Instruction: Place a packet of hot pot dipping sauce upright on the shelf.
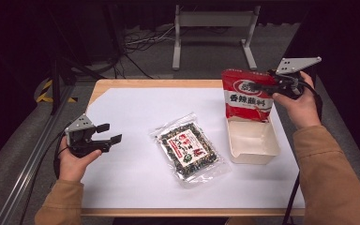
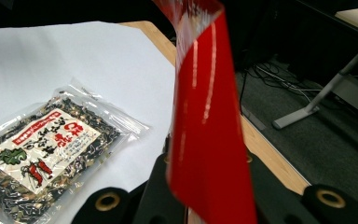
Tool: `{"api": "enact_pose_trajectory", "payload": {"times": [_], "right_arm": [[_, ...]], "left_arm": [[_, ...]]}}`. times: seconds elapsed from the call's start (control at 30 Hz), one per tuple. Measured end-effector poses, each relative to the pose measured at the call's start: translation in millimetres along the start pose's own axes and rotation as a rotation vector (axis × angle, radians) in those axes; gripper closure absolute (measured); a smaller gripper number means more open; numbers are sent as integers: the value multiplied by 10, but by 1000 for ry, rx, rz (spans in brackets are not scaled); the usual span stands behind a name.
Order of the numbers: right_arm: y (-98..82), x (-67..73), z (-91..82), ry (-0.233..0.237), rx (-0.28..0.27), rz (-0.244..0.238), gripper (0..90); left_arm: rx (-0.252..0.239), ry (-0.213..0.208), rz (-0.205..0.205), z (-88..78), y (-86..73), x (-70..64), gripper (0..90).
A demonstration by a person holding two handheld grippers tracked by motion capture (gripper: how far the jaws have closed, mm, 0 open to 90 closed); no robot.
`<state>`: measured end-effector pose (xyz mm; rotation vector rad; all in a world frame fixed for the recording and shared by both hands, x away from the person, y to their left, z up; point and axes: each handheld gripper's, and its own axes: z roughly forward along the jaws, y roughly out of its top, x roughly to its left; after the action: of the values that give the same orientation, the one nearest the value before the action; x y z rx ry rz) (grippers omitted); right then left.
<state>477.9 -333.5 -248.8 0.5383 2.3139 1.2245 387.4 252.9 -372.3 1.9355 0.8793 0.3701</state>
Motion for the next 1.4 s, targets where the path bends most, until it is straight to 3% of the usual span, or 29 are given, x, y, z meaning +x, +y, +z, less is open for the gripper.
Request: {"api": "enact_pose_trajectory", "payload": {"times": [0.17, 0.47, 0.6, 0.9, 1.03, 1.23, 1.4], "right_arm": [[-55, -43, 80, 5, -3, -9, 887], [-99, -99, 47, -8, 8, -14, 887], [-135, -98, 44, -14, 44, -19, 886], [-184, -92, 179, -1, 40, -25, 886], [-195, -71, 216, 17, 34, -30, 884], [-210, -17, 268, 81, 12, -18, 865], [-285, -29, 263, 32, 39, 32, 791]], "left_arm": [[0, 3, -11, -19, -19, 6, 304], [-1, 2, -23, -34, -31, 0, 303], [4, 5, -9, -8, -29, 1, 303], [13, 0, -19, 1, -37, 0, 301], [17, 2, -22, 3, -42, 5, 301], [17, -1, -13, 24, -26, -3, 301], [20, -6, -8, 46, -26, -3, 299]]}}
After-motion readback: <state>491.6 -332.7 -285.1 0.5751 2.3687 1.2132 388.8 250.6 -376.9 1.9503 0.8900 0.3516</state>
